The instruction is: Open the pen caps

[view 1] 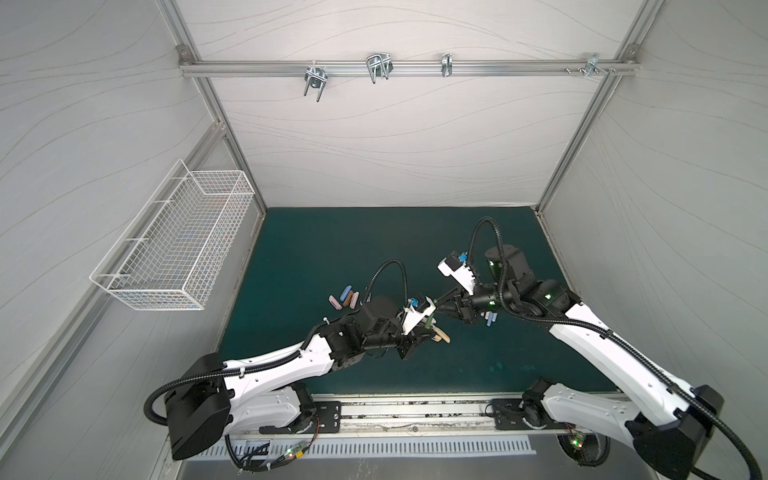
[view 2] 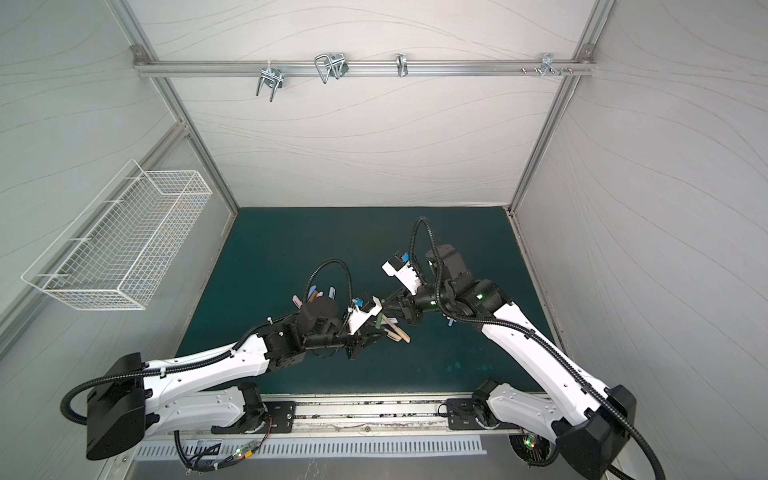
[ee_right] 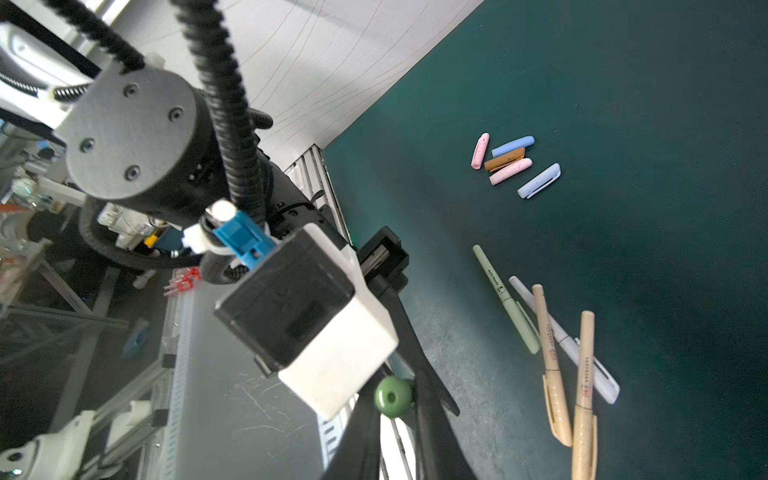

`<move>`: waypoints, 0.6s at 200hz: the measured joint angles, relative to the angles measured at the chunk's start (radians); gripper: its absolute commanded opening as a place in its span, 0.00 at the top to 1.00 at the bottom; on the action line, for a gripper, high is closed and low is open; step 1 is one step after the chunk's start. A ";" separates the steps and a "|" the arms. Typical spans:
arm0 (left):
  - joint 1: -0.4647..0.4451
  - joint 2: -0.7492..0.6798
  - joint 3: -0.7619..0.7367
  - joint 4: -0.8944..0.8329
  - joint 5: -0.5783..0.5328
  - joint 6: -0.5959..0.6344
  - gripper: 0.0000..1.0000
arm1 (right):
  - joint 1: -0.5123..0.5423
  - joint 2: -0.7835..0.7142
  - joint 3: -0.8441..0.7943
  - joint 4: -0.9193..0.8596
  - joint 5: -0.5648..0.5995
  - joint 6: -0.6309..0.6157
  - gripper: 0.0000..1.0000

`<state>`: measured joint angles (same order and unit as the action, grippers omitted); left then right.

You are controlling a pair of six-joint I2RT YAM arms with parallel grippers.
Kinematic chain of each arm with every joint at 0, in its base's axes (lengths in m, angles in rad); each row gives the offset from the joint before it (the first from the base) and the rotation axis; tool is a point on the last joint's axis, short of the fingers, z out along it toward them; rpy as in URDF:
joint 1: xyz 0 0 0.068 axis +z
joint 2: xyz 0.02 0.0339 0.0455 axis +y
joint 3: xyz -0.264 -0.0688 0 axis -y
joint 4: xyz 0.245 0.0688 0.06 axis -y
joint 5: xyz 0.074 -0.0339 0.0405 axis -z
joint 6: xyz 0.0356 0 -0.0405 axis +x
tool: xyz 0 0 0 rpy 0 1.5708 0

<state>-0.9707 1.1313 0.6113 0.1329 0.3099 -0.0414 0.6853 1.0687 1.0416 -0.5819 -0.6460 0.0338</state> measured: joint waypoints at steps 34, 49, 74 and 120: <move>0.000 0.000 0.000 -0.004 -0.002 -0.004 0.89 | 0.004 0.000 0.001 -0.005 0.017 -0.010 1.00; 0.000 -0.001 0.000 -0.005 -0.012 -0.004 0.70 | 0.006 -0.001 0.001 -0.005 0.029 -0.009 1.00; -0.001 -0.015 0.000 -0.004 -0.061 -0.018 0.54 | 0.007 -0.014 0.002 -0.005 0.074 0.004 1.00; -0.001 -0.175 -0.001 -0.024 -0.237 -0.223 0.44 | 0.007 -0.107 0.003 0.105 0.264 0.099 1.00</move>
<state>-0.9718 0.9562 0.6106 0.1085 0.0734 -0.2646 0.6926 0.9615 1.0447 -0.4774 -0.3820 0.1329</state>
